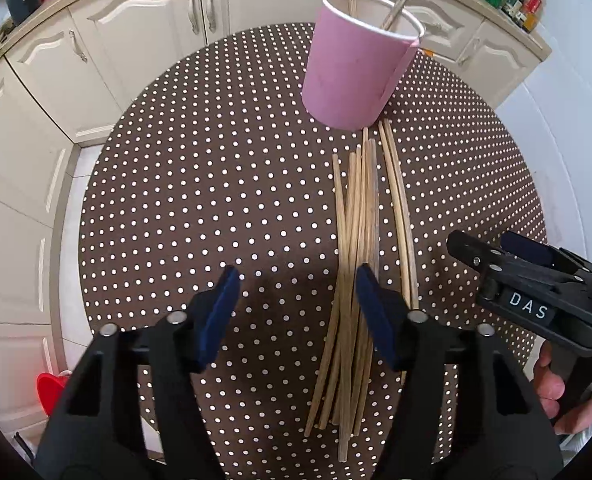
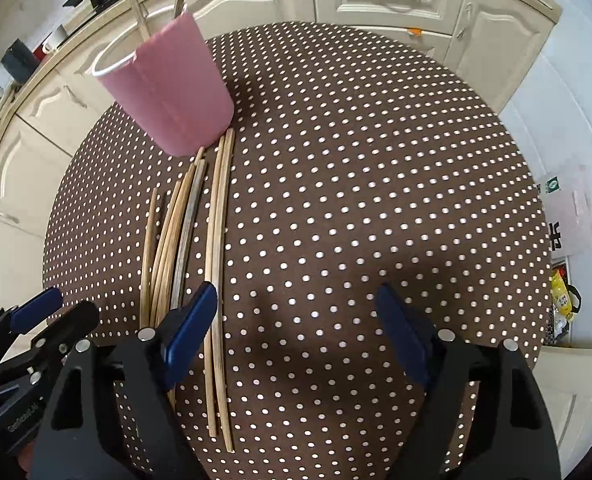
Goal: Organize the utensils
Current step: 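Move the right tool back down to the chopstick pile and grasp one, then lift the chopstick with the right tool and bring it above the pink cup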
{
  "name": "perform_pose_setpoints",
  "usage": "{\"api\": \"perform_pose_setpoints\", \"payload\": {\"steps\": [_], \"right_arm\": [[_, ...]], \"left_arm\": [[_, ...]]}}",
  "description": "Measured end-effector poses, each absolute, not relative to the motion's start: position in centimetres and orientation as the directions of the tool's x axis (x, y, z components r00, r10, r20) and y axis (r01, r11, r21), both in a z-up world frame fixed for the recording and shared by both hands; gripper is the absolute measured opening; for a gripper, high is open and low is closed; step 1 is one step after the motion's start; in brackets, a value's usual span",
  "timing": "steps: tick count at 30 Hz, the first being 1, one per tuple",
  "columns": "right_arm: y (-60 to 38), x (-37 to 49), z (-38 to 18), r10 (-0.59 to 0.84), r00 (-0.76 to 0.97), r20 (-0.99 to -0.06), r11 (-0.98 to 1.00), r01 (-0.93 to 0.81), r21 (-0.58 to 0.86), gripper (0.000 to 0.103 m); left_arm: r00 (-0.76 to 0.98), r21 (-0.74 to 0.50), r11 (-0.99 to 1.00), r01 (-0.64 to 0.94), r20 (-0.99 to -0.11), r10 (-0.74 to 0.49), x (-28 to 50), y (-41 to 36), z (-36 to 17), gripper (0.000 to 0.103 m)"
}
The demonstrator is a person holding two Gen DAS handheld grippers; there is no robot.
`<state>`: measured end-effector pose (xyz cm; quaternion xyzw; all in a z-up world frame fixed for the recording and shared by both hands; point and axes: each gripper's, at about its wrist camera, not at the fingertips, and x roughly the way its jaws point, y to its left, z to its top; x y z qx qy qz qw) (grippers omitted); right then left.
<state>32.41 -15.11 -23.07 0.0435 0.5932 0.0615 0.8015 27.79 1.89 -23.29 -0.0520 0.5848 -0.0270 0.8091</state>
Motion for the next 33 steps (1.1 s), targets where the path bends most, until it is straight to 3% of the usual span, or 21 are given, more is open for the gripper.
{"api": "perform_pose_setpoints", "payload": {"steps": [4,18,19,26,33], "right_arm": [[-14.0,32.7,-23.7,0.164,0.267,-0.950,0.986,-0.075,0.149,0.075],[-10.4,34.1,-25.6,0.041,0.254,-0.966,0.996,-0.087,0.019,0.074],[-10.5,34.2,-25.7,0.051,0.247,-0.968,0.996,-0.079,0.032,0.066],[-10.1,34.5,-25.5,0.037,0.263,-0.964,0.998,-0.053,0.024,0.047],[-12.1,35.1,-24.7,0.054,0.277,-0.959,0.998,-0.004,0.055,0.017]], "left_arm": [[0.296,-0.148,0.989,-0.020,-0.946,-0.135,28.2,2.1,-23.8,0.049],[0.264,-0.162,0.986,-0.038,-0.953,-0.146,30.3,2.3,-24.7,0.049],[0.261,-0.166,0.985,-0.038,-0.954,-0.151,30.4,2.3,-24.8,0.049],[0.245,-0.176,0.984,-0.022,-0.955,-0.166,31.9,1.7,-25.4,0.049],[0.242,-0.205,0.979,-0.008,-0.950,-0.197,33.9,0.2,-26.5,0.049]]}}
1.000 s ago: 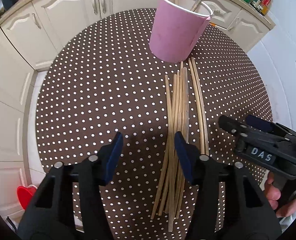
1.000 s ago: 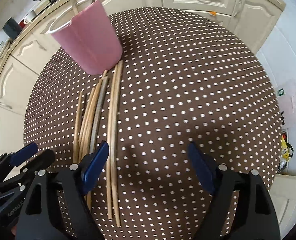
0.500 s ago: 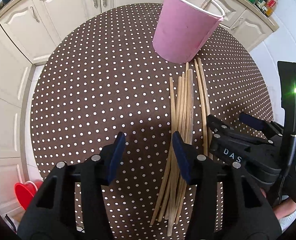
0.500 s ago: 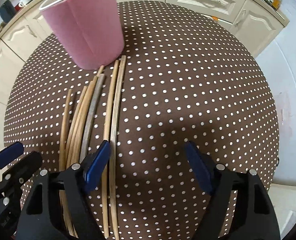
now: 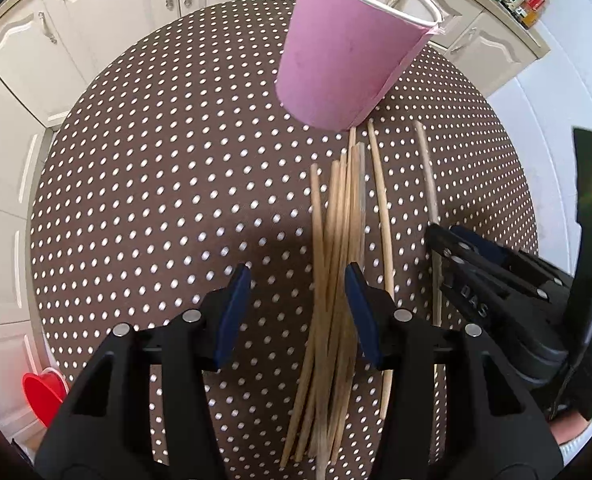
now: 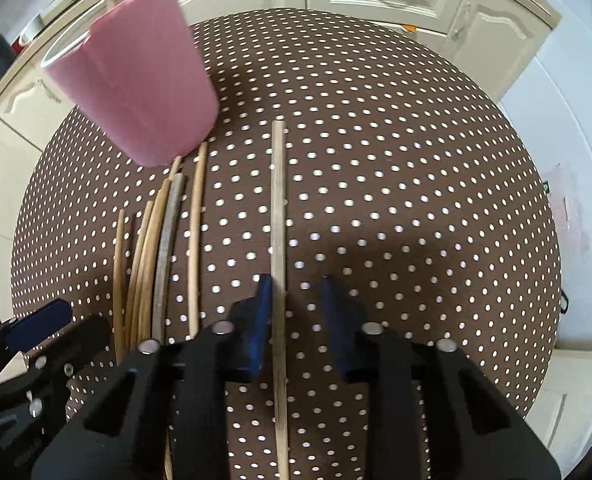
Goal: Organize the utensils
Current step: 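Lift the chopstick with the right tool and bring it above the pink cup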
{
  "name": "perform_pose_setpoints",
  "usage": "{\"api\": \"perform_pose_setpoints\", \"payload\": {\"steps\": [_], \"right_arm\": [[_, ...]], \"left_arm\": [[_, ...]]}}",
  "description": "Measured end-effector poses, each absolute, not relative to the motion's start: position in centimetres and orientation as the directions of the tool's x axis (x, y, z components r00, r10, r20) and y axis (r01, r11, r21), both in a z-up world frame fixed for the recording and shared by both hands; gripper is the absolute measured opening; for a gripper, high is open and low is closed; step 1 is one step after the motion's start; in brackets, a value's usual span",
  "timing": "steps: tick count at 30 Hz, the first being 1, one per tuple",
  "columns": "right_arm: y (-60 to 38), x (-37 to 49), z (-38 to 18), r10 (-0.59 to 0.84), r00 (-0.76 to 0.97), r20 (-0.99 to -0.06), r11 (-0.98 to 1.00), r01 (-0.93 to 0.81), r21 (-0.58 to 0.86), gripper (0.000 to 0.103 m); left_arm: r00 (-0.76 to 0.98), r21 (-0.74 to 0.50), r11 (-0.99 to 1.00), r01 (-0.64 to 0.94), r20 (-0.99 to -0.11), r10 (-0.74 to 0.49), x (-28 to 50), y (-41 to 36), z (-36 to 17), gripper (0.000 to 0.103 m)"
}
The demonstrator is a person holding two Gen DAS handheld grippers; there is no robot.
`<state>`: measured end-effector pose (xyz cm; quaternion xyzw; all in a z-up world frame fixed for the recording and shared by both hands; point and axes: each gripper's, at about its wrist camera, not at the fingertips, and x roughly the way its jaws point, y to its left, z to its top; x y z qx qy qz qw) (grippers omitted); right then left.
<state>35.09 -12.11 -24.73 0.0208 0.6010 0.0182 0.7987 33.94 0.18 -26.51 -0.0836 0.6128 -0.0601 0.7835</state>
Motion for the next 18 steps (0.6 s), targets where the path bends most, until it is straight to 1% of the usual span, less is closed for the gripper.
{"api": "perform_pose_setpoints", "payload": {"steps": [2,3,4,5,8,9,10,11,18], "right_arm": [[-12.9,35.0,-24.8,0.070,0.279,-0.958,0.997,0.009,0.076,0.014],[-13.2,35.0,-24.7,0.080,0.280,-0.957,0.996,0.013,0.087,0.014],[-13.5,35.1,-24.7,0.086,0.280,-0.956,0.995,0.015,0.094,0.014],[-13.6,35.1,-24.7,0.091,0.281,-0.955,0.995,0.018,0.100,0.014],[-13.8,35.2,-24.6,0.093,0.282,-0.955,0.994,0.033,0.106,0.014],[-13.9,35.1,-24.5,0.091,0.281,-0.955,0.994,0.034,0.104,0.014],[-13.8,35.1,-24.5,0.086,0.280,-0.956,0.995,0.034,0.099,0.014],[-13.6,35.1,-24.5,0.084,0.280,-0.956,0.995,0.033,0.097,0.014],[-14.9,35.1,-24.8,0.118,0.275,-0.954,0.986,0.078,0.145,0.008]], "left_arm": [[0.242,-0.210,0.977,-0.025,-0.950,-0.198,34.8,-0.1,-27.1,0.049],[0.241,-0.209,0.977,-0.033,-0.951,-0.195,35.1,-0.2,-27.3,0.047],[0.238,-0.209,0.977,-0.045,-0.952,-0.192,35.5,-0.2,-27.7,0.039],[0.231,-0.214,0.975,-0.058,-0.953,-0.195,35.9,-0.2,-28.0,0.035],[0.214,-0.232,0.969,-0.088,-0.954,-0.209,37.0,-0.2,-28.8,0.032],[0.210,-0.223,0.971,-0.083,-0.957,-0.202,37.3,-0.4,-28.9,0.026],[0.209,-0.230,0.970,-0.079,-0.955,-0.209,37.5,-0.5,-28.9,0.014],[0.205,-0.237,0.968,-0.082,-0.955,-0.216,37.7,-0.6,-29.0,0.008],[0.202,-0.256,0.961,-0.105,-0.952,-0.232,37.8,0.2,-29.3,0.006]]}}
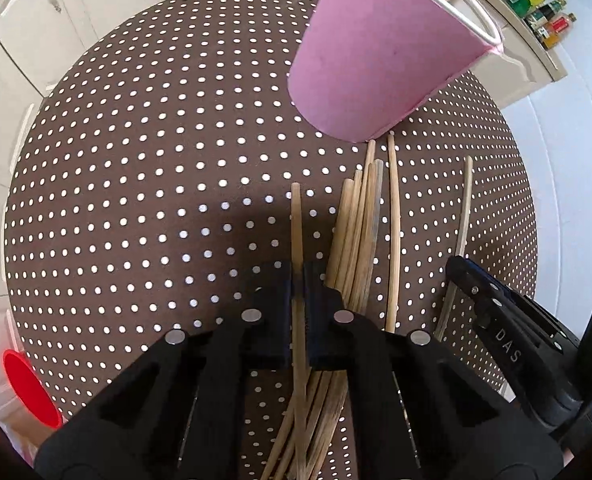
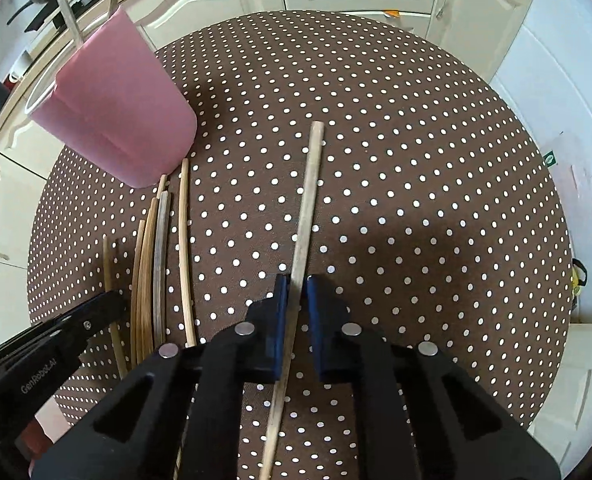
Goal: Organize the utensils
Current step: 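Lift the chopstick with the right tool and bring it above the pink cup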
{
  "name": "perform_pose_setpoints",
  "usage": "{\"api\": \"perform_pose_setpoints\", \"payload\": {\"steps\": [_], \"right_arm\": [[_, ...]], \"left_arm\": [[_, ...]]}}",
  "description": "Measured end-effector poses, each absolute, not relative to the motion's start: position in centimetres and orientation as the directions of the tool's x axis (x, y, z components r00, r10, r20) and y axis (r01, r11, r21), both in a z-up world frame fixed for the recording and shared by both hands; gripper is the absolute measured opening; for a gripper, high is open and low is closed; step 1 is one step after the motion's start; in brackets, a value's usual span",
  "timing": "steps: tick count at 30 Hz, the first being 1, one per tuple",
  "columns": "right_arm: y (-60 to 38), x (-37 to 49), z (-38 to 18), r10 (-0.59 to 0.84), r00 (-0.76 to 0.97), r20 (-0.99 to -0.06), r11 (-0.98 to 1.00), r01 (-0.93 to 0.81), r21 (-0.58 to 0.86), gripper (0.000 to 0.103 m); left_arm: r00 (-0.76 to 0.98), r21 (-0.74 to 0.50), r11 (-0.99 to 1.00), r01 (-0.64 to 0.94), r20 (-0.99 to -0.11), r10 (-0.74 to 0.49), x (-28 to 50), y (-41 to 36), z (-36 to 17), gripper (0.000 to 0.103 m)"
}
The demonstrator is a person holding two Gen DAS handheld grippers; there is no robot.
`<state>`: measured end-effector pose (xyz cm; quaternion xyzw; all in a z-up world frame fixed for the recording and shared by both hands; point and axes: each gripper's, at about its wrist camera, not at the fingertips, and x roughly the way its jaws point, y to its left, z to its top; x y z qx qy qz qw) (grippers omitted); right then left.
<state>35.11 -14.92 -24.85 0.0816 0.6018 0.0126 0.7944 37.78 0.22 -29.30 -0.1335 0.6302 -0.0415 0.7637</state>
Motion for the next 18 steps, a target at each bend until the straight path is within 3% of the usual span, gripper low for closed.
{"api": "perform_pose_setpoints", "payload": {"steps": [18], "right_arm": [[-17.9,32.5,-21.7,0.179,0.359,-0.916,0.963,0.129,0.239,0.005]], "left_arm": [[0.305,-0.285,0.950,-0.130,-0.923,-0.235,34.7,4.9,-23.1,0.006]]}}
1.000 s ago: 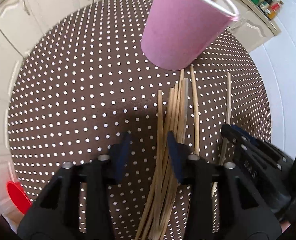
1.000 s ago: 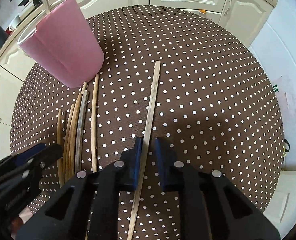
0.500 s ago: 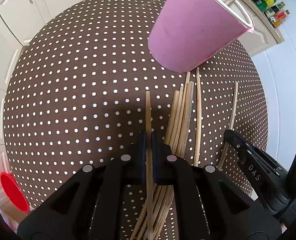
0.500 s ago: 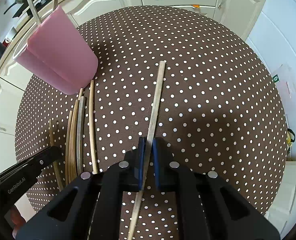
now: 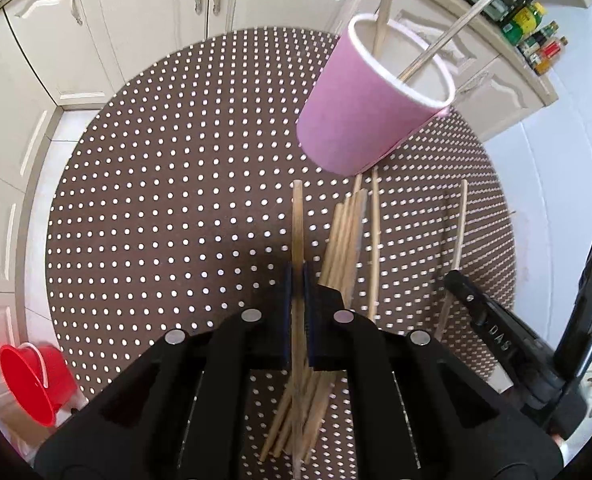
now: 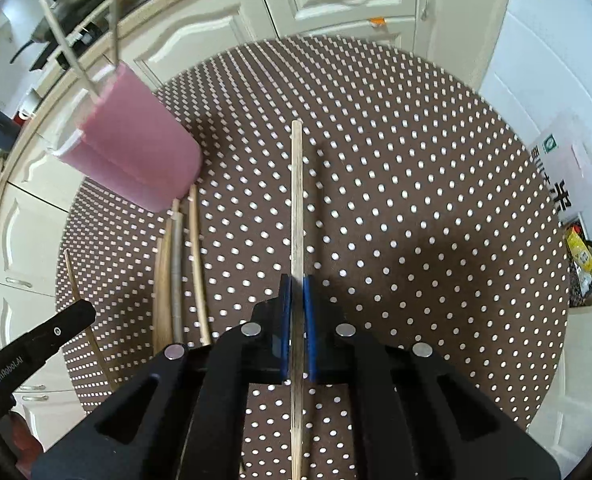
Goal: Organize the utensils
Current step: 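Lift the chopstick with the right tool and bring it above the pink cup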
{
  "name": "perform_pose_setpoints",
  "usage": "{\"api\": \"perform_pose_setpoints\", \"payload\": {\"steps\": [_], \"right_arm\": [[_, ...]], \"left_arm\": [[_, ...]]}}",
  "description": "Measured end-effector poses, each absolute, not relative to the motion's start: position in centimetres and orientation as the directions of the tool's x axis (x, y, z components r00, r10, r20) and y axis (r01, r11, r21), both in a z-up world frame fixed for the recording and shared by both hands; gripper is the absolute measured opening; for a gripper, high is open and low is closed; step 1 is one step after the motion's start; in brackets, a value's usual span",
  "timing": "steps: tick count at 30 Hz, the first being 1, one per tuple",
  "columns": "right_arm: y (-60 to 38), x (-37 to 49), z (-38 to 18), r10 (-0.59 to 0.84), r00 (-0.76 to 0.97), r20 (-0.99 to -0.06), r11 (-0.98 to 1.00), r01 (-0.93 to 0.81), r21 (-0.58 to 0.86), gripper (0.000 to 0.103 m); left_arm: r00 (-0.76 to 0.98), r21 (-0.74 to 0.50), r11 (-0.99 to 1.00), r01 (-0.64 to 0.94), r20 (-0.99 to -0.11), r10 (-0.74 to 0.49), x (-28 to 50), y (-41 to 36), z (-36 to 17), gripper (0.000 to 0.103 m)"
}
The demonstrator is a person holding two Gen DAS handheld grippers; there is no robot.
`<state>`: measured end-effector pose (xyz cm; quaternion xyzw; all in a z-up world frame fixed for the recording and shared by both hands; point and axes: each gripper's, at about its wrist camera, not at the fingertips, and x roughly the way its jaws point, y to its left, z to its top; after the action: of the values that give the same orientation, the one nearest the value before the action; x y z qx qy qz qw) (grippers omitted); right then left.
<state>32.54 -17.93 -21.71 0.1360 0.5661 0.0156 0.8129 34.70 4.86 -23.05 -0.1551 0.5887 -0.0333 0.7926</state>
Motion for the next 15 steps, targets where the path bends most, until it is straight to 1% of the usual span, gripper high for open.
{"api": "perform_pose_setpoints", "payload": {"steps": [2,3,6,12,15], "right_arm": [[-17.8,32.0,-20.3,0.189,0.401,-0.896,0.962,0.109,0.252,0.005],[-17.8,31.8,-20.2,0.195,0.414,-0.889,0.961,0.102,0.258,0.005],[-17.3,31.1,-18.2,0.217,0.470,-0.855,0.958,0.064,0.279,0.005],[-16.8,31.2,-16.0,0.285,0.504,-0.815,0.934,0.044,0.353,0.005],[-16.4,31.2,-13.6,0.303,0.550,-0.778,0.925,0.028,0.380,0.005]], "left_arm": [[0.325,-0.309,0.942,-0.133,-0.911,-0.253,34.2,4.9,-21.9,0.006],[0.342,-0.314,0.941,-0.127,-0.904,-0.256,33.4,4.4,-20.6,0.006],[0.375,-0.316,0.943,-0.106,-0.891,-0.256,32.9,4.3,-18.9,0.006],[0.431,-0.309,0.946,-0.095,-0.870,-0.241,31.7,3.5,-16.0,0.006],[0.467,-0.325,0.940,-0.105,-0.851,-0.241,31.5,3.6,-14.7,0.006]]}}
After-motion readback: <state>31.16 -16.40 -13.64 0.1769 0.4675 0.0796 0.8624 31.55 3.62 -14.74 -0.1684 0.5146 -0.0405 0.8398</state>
